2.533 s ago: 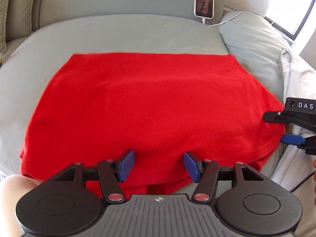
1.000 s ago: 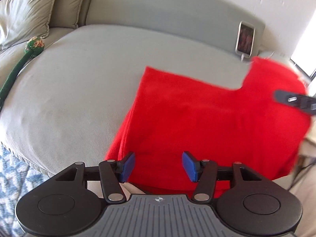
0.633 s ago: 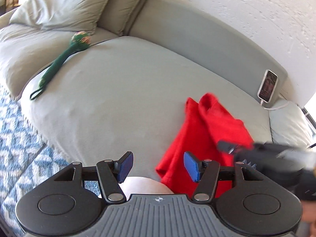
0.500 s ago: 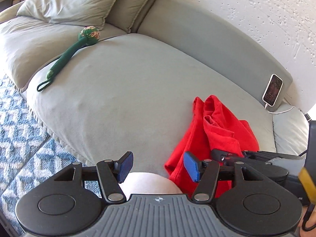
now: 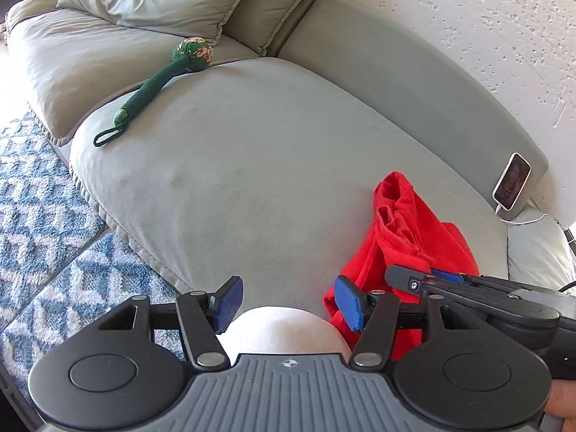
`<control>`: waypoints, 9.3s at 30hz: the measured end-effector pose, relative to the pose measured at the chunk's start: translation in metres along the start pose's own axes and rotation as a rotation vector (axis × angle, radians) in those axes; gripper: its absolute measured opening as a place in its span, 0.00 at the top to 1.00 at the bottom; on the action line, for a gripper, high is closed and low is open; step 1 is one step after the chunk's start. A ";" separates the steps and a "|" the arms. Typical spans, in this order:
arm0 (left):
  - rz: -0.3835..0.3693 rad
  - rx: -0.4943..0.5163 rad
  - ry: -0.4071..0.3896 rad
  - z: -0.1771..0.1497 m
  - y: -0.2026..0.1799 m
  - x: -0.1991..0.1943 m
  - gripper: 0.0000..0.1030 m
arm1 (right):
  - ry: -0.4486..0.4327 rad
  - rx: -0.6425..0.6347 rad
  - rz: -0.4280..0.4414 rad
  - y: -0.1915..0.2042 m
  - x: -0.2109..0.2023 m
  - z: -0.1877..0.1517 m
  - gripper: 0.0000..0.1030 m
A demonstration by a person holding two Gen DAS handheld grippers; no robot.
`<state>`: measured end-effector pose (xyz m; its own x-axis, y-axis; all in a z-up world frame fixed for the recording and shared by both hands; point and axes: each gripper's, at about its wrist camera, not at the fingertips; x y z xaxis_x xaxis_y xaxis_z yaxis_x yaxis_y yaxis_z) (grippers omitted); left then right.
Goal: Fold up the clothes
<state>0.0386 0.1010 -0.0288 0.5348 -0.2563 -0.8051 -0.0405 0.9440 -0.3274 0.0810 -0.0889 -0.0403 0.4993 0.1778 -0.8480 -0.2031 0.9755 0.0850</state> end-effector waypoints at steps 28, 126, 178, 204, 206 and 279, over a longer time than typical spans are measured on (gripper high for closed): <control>-0.171 0.145 0.078 0.007 -0.064 0.061 0.77 | -0.018 0.547 0.188 -0.170 -0.066 -0.106 0.66; -0.410 0.267 0.348 0.054 -0.065 0.133 0.19 | 0.054 0.886 0.578 -0.246 0.054 -0.104 0.41; -0.677 1.044 0.182 -0.136 -0.493 0.026 0.74 | -0.570 1.164 -0.011 -0.363 -0.314 -0.300 0.75; -0.595 0.923 -0.069 -0.119 -0.514 0.048 0.58 | -0.571 1.185 -0.362 -0.427 -0.307 -0.345 0.54; -0.600 1.003 -0.079 -0.130 -0.532 0.050 0.58 | -0.569 1.075 -0.407 -0.422 -0.303 -0.329 0.83; -0.410 0.980 0.186 -0.186 -0.458 -0.067 0.01 | -0.138 0.924 -0.458 -0.256 -0.390 -0.291 0.16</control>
<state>-0.1361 -0.3531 0.0833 0.2135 -0.5402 -0.8140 0.8503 0.5130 -0.1174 -0.3065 -0.4456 0.1163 0.4695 -0.2778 -0.8381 0.7253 0.6626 0.1867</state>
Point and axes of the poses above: each gripper's, at about its wrist camera, not at the fingertips, and x roughly the way its jaws point, y to its left, z to its top, and after that the axes turned 6 degrees about y, right-handed
